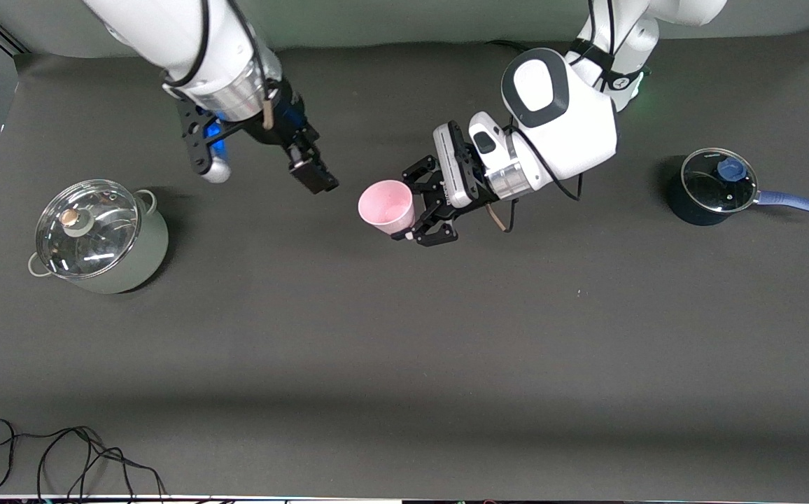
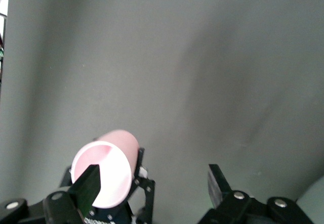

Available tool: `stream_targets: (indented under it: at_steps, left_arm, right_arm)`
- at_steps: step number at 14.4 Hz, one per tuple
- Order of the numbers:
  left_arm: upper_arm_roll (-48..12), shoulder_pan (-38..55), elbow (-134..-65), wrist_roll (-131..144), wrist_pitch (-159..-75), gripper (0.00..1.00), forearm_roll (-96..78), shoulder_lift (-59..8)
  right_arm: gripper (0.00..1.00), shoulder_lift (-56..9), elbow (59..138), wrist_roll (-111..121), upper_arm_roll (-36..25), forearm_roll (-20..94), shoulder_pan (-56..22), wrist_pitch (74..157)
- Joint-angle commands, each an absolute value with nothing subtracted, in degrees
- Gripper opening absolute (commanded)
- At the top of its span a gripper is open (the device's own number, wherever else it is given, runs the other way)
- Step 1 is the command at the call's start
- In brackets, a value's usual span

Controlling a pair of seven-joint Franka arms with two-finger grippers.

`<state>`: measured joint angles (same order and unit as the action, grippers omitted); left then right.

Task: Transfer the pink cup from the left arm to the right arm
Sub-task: 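Close the right gripper on the pink cup's rim beside the left gripper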

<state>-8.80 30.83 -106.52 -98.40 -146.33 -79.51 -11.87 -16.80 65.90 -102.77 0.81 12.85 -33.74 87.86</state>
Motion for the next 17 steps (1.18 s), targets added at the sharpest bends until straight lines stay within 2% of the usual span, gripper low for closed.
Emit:
stream_targets:
  at_steps: [1,12,13,14,16,17]
  left_arm:
    - [-8.5,31.5,-107.8,-97.6,-147.4,0.57,-80.5,-10.2]
    - [-8.5,31.5,-107.5,-96.8,-148.3,0.57,-80.7,-10.3]
    - [-8.5,31.5,-107.5,-96.8,-148.5,0.57,-80.7,-10.3]
    - [-8.5,31.5,-107.5,-96.8,-148.5,0.57,-80.7,-10.3]
    - [-8.5,31.5,-107.5,-96.8,-148.5,0.57,-80.8,-10.3]
    - [-8.5,31.5,-107.5,-96.8,-148.5,0.57,-80.8,-10.3]
  right_arm:
    - [0.94,-19.5,63.5,-104.7,1.3,13.9,-36.0,87.2]
    - [0.94,-24.2,63.7,-105.1,1.4,13.9,-36.8,92.4]
    - [0.86,-24.2,63.8,-105.0,1.4,13.9,-36.8,92.4]
    - [0.7,-24.2,63.9,-105.0,1.3,13.9,-36.8,92.4]
    - [0.15,-24.2,63.9,-105.0,1.4,13.9,-36.8,92.4]
    - [0.0,-24.2,63.9,-105.1,1.4,13.9,-36.8,92.4]
